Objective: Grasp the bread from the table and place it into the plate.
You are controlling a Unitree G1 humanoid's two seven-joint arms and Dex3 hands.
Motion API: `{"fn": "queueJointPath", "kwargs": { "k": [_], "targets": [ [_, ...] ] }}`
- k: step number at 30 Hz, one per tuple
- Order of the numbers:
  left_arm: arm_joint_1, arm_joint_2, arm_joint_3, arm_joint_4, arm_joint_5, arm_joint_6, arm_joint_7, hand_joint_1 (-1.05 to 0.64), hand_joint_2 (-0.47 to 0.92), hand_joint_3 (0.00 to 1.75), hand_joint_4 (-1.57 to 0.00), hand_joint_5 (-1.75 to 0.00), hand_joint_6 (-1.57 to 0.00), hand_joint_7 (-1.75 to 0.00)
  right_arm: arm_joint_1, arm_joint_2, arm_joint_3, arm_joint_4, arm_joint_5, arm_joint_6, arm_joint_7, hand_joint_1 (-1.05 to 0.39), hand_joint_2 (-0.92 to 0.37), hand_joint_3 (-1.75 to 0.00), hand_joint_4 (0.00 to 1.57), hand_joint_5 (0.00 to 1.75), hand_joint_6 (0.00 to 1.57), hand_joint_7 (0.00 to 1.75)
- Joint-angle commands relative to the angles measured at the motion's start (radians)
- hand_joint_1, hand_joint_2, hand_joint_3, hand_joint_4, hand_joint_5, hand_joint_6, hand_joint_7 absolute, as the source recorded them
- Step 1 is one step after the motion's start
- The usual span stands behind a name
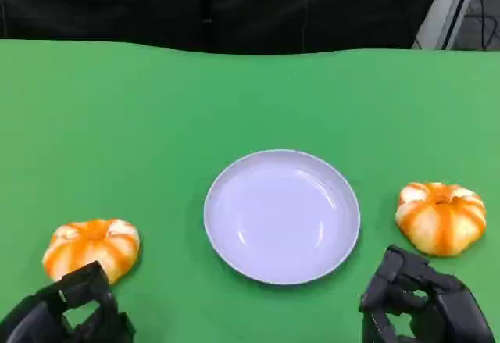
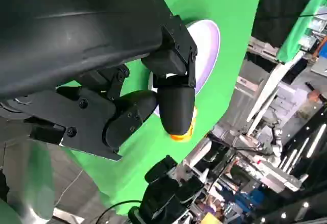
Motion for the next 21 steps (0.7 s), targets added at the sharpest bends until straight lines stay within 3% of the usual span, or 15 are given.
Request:
{"fn": "queueJointPath", "kwargs": {
  "k": [1, 8, 18, 21],
  "targets": [
    [-0.01, 0.015, 0.003, 0.008, 0.002, -0.005, -0.006, -0.18, 0.71, 0.9, -0.87, -1.75, -0.79, -1.64, 0.004, -0.005, -0.008, 0.0, 0.008, -0.004, -0.004, -0.12, -0.62, -1.1, 0.81, 1.75, 0.77, 1.52],
    [-0.009, 0.012, 0.004, 0.005, 0.005, -0.006, 0.004, -0.19, 0.73, 0.83, -0.88, -1.75, -0.81, -1.62, 0.004, -0.005, -0.008, -0.002, 0.006, 0.001, -0.007, -0.12, -0.62, -1.1, 0.81, 1.75, 0.77, 1.52],
    [-0.006, 0.012, 0.004, -0.001, 0.002, -0.002, 0.004, -0.17, 0.72, 0.86, -0.88, -1.75, -0.8, -1.63, 0.007, -0.006, -0.007, -0.009, 0.002, 0.005, -0.012, -0.12, -0.63, -1.09, 0.81, 1.75, 0.77, 1.52],
    [-0.005, 0.014, 0.002, -0.011, 0.004, 0.008, 0.014, -0.14, 0.68, 0.9, -0.85, -1.75, -0.81, -1.51, 0.005, -0.009, -0.009, -0.002, 0.009, -0.004, -0.003, -0.12, -0.63, -1.09, 0.81, 1.75, 0.76, 1.52]
  ]
}}
